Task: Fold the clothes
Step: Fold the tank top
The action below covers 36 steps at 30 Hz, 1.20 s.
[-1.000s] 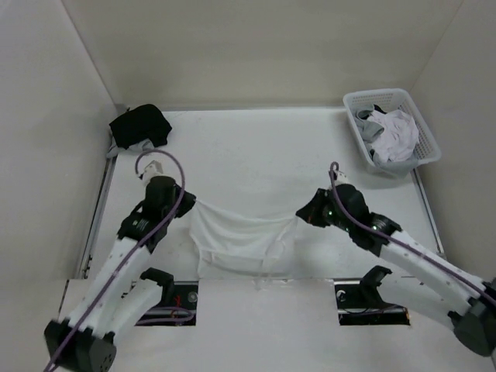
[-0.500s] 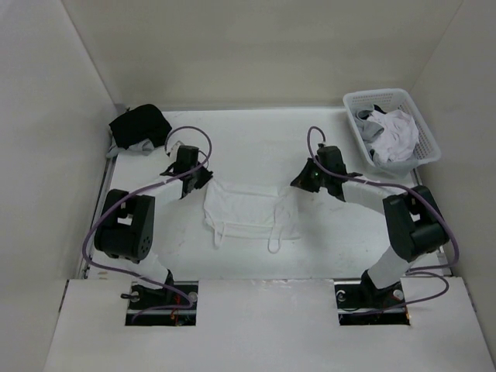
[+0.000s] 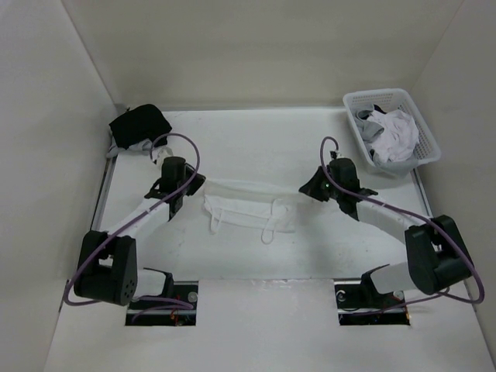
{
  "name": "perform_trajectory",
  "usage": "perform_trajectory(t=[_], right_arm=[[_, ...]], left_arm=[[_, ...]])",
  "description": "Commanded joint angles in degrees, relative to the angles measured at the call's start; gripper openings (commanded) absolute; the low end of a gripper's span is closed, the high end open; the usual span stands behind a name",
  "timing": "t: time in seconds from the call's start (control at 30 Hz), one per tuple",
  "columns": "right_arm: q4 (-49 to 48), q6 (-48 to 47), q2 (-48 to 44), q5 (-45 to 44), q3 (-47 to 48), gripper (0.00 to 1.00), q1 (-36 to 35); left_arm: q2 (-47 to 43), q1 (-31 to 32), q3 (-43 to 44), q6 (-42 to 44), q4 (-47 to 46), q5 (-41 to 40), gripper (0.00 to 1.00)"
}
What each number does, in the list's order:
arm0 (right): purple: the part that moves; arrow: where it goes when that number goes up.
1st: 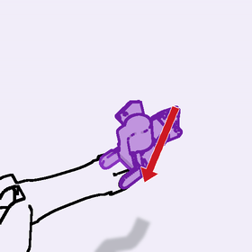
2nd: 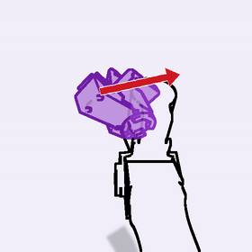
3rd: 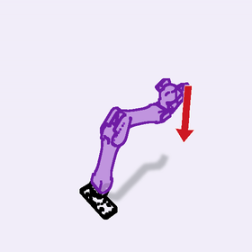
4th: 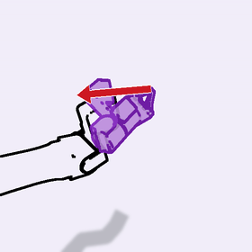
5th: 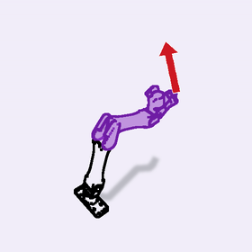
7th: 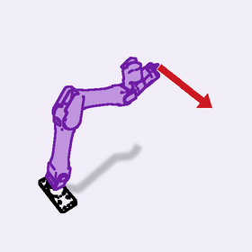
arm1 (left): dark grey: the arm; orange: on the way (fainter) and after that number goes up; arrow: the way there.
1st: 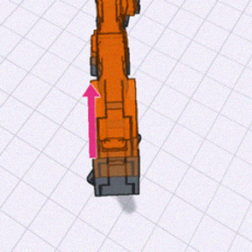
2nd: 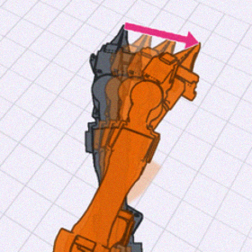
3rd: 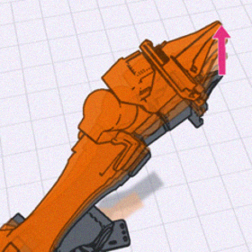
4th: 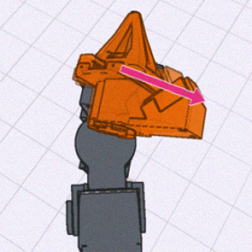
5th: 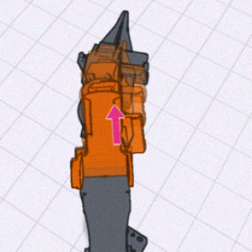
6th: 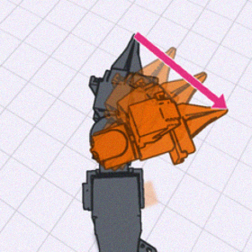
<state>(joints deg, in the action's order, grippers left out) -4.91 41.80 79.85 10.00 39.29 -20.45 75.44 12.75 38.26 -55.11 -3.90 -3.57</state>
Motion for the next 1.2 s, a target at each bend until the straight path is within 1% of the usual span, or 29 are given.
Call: perform_trajectory(t=[0.0,0.13,0.3,0.6,0.77,0.97,1.17], right_arm=[[-2.4,-0.2,-3.5,-1.2,-2.7,0.03,-1.4],[-1.6,-0.3,-9.3,-3.2,-5.3,0.03,-4.5],[3.4,-0.2,-16.5,-8.2,-7.9,0.04,-10.1],[7.2,4.3,-22.9,-12.5,-14.9,0.04,-17.0],[8.5,6.7,-24.0,-13.7,-17.2,0.04,-20.0],[10.4,10.5,-22.9,-15.4,-18.5,0.04,-22.2],[13.2,14.1,-22.3,-17.6,-19.4,0.05,-22.6]], left_arm=[[-3.9,-1.8,-3.2,-0.7,-1.3,0.8,0.0],[-7.9,-3.4,-6.5,-1.0,-2.0,3.0,0.0],[-12.5,-5.3,-10.4,-1.4,-2.0,5.9,0.0],[-23.0,-5.6,-17.7,-1.1,1.2,7.7,0.0],[-27.1,-6.0,-21.1,-0.8,1.7,7.7,0.0],[-27.5,-5.9,-24.5,0.1,3.3,7.8,0.01],[-30.7,-5.6,-27.6,0.1,5.6,7.5,0.06]])
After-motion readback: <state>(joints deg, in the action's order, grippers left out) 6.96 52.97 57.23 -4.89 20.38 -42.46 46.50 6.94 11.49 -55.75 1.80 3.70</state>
